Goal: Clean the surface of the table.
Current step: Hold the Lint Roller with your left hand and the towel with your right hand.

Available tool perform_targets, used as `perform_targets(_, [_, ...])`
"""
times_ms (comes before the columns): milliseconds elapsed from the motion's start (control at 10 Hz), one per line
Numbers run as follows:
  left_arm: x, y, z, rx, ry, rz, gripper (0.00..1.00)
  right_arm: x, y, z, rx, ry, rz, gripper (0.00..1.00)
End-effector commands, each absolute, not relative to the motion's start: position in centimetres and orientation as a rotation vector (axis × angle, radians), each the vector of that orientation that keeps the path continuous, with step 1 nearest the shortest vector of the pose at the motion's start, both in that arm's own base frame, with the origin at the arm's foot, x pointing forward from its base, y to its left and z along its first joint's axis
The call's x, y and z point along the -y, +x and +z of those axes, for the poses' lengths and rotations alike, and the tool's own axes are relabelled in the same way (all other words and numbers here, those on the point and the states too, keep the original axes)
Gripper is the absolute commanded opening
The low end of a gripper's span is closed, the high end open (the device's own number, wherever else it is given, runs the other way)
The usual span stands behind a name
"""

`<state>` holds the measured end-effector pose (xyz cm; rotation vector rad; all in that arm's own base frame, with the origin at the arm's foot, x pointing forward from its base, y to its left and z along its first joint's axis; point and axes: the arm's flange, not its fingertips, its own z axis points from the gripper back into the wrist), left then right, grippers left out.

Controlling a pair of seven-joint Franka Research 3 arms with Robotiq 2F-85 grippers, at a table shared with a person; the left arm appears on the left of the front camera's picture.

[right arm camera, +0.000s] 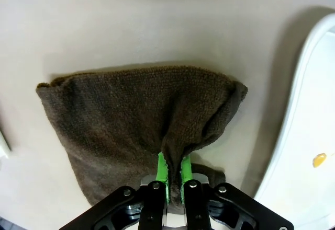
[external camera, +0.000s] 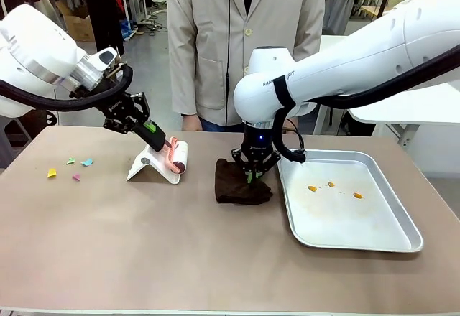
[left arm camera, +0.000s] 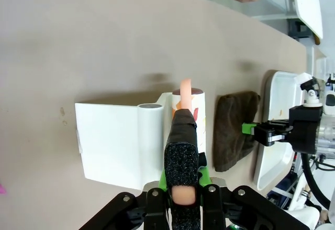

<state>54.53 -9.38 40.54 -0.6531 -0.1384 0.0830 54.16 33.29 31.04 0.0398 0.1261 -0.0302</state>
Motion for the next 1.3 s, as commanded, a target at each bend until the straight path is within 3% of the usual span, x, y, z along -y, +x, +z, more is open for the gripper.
perform_targets(0, [8.8,53.0,41.3,0.214,-0.73,0.055,0.0,-31.9,53.4,32.2,-0.131,0.196,0.031,0.0])
perform_targets(400, [5.8,48.8,44.6,0.297,-0.868,-0.002,0.0,-26.1,51.0,35.5,-0.074,0.747,0.164,0.0])
perform_targets(700, [0.1,43.9,46.6,0.331,-1.089,-0.028,0.0,-20.2,49.0,36.7,-0.002,1.183,0.314,0.0])
perform_targets(1000, [-7.4,41.4,46.3,0.374,-1.138,0.052,0.0,-13.1,45.5,39.7,0.07,1.374,0.415,0.0])
perform_targets(1200, [-14.5,40.8,45.6,0.354,-1.18,0.059,0.0,-7.8,43.0,42.9,0.157,1.389,0.27,0.0])
